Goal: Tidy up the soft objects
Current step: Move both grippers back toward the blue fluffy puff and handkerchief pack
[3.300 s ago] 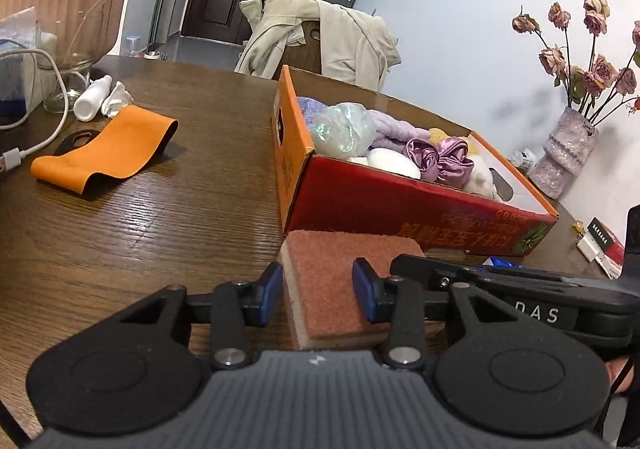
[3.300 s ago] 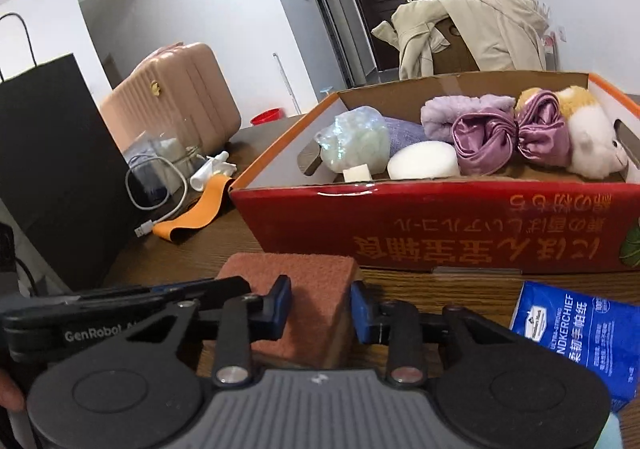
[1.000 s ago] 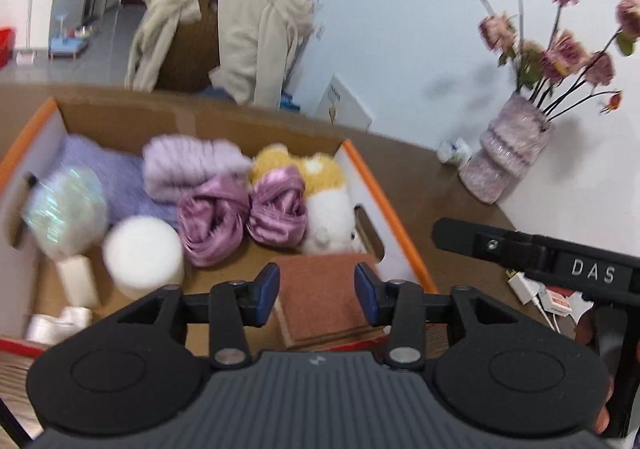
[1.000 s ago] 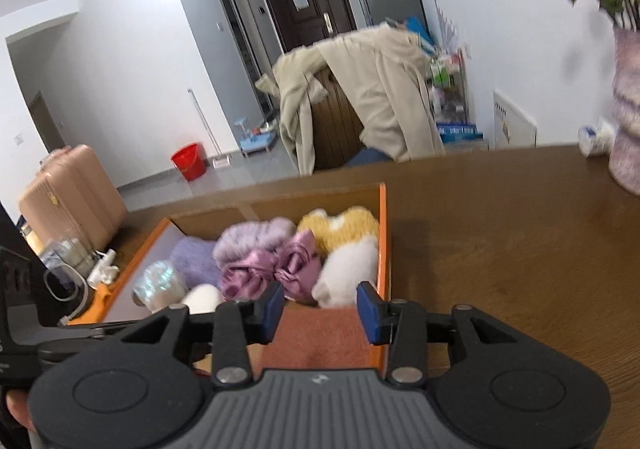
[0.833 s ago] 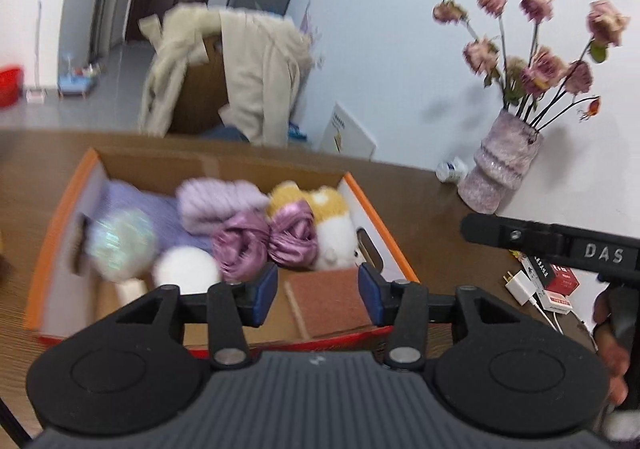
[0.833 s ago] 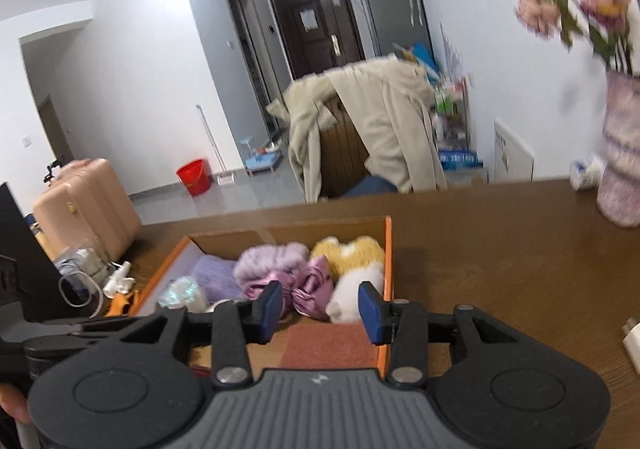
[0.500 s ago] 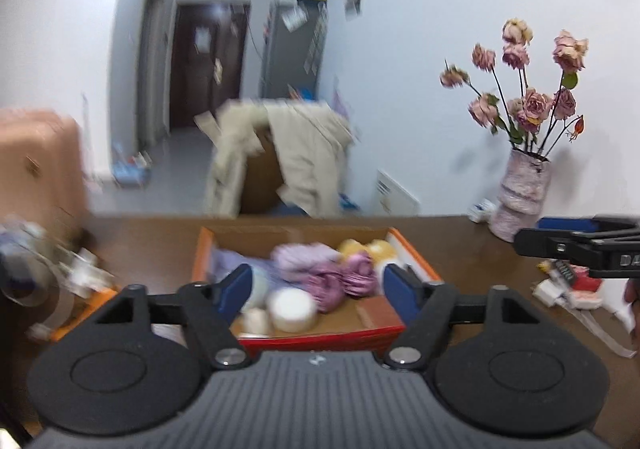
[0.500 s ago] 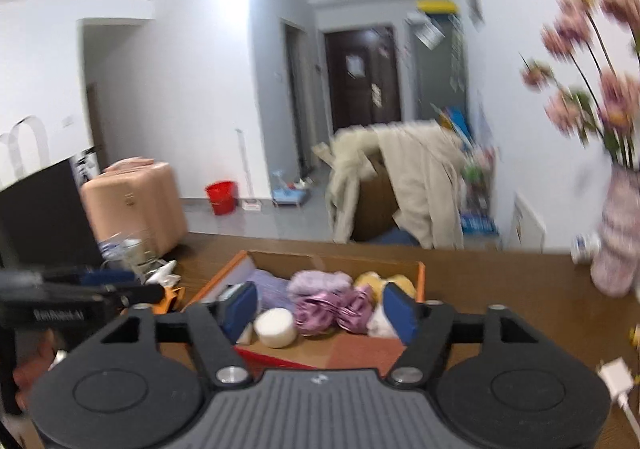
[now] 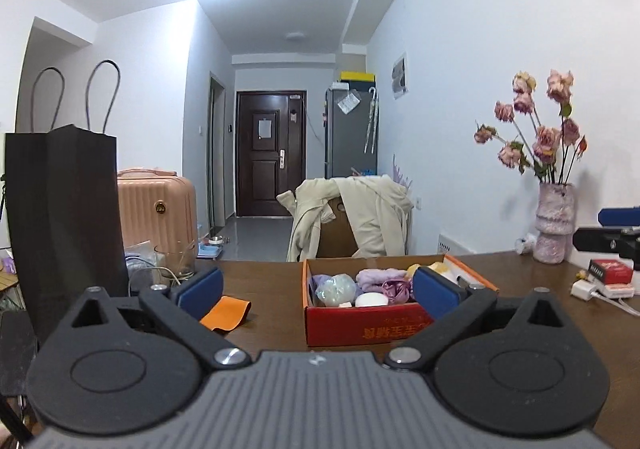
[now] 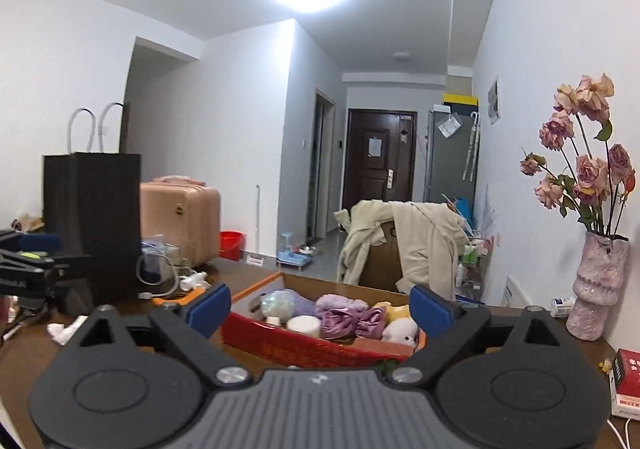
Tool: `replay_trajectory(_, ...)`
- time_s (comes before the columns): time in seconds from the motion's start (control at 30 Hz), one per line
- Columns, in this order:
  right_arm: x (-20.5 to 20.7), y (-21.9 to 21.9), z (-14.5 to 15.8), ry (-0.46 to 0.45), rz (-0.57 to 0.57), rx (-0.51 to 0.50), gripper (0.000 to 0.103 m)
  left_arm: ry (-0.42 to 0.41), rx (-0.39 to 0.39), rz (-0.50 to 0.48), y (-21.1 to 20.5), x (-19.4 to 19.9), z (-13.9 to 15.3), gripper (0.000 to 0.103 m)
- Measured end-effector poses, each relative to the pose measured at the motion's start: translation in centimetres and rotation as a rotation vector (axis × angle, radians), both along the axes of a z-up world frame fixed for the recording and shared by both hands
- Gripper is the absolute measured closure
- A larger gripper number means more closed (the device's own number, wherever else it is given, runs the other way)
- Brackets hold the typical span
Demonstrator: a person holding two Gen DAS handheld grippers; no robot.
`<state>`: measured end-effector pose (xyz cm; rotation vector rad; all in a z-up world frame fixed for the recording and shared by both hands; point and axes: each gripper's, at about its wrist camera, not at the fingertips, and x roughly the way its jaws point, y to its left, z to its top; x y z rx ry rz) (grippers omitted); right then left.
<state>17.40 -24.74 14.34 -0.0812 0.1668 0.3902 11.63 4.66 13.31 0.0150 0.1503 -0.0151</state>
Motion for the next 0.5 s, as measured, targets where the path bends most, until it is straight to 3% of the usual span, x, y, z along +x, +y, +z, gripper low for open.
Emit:
replay_trajectory(0.23, -3.7, 0.3, -0.4, -0.025, -0.024, -0.003, 0.006, -0.009, -0.033, -0.019, 0.3, -2.9, -0.5, 0.000)
replay_trajectory(0.5, -6.6, -0.8, -4.3, 0.079, -0.022, 0.033, 0.003, 0.075, -0.057, -0.054, -0.3, -3.2, -3.2, 0.000)
